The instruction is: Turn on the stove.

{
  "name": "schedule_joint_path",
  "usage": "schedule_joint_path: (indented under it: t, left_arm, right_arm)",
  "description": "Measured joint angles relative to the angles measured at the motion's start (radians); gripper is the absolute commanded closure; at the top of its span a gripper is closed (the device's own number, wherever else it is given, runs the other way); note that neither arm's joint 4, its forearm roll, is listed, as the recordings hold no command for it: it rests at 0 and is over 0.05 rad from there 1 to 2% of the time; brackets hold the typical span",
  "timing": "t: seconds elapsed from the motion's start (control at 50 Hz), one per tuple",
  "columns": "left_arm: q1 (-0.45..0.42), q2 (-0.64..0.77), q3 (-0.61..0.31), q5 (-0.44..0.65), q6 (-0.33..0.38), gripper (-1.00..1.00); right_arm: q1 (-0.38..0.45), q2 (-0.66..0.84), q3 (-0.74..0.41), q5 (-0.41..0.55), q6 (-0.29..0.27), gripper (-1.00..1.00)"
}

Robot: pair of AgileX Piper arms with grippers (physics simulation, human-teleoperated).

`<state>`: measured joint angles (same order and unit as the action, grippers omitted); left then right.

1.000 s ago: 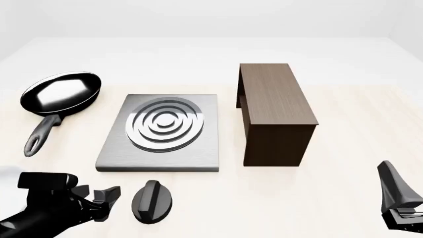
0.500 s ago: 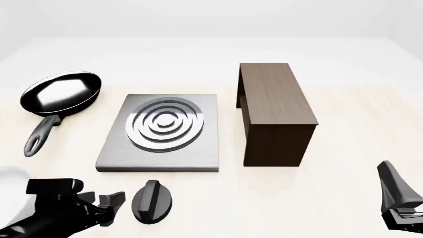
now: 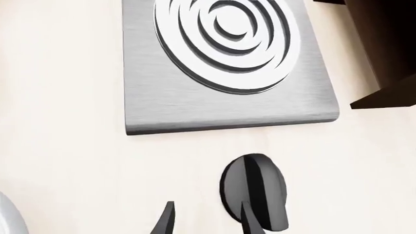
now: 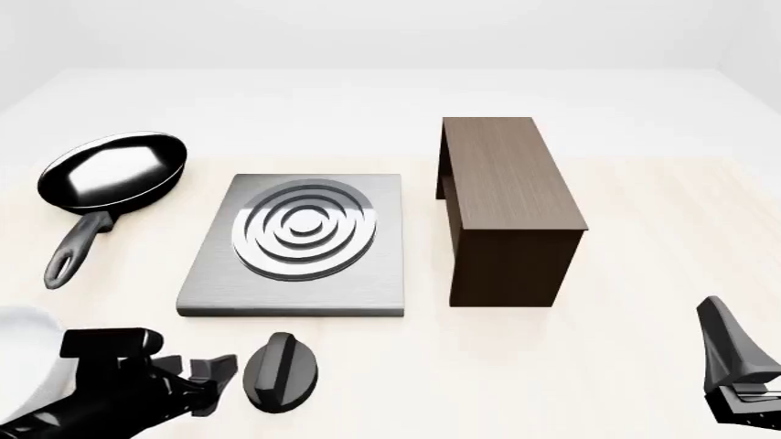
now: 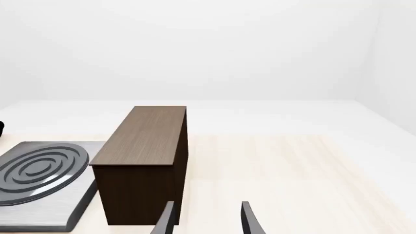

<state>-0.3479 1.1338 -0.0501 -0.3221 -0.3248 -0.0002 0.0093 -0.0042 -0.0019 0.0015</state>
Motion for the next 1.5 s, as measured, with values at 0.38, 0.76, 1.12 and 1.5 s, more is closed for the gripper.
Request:
schedule_joint_path:
  t: [0.38, 0.76, 1.12, 1.5]
  left_arm:
    - [-0.02, 0.073, 0.011, -0.07, -0.038, -1.0]
    - [-0.045, 0.166, 0.023, -0.153, -0.075, -1.0]
    - [-0.098, 0.278, 0.016, -0.24, -0.14, -1.0]
    - [-0.155, 0.36, 0.05, -0.409, -0.112, -1.0]
  right_arm:
    - [0.0, 0.0, 0.0, 0.0, 0.0, -1.0]
    - [0.0, 0.0, 0.0, 0.0, 0.0, -1.0]
    - [0.0, 0.0, 0.0, 0.0, 0.0, -1.0]
    - [0.0, 0.0, 0.0, 0.0, 0.0, -1.0]
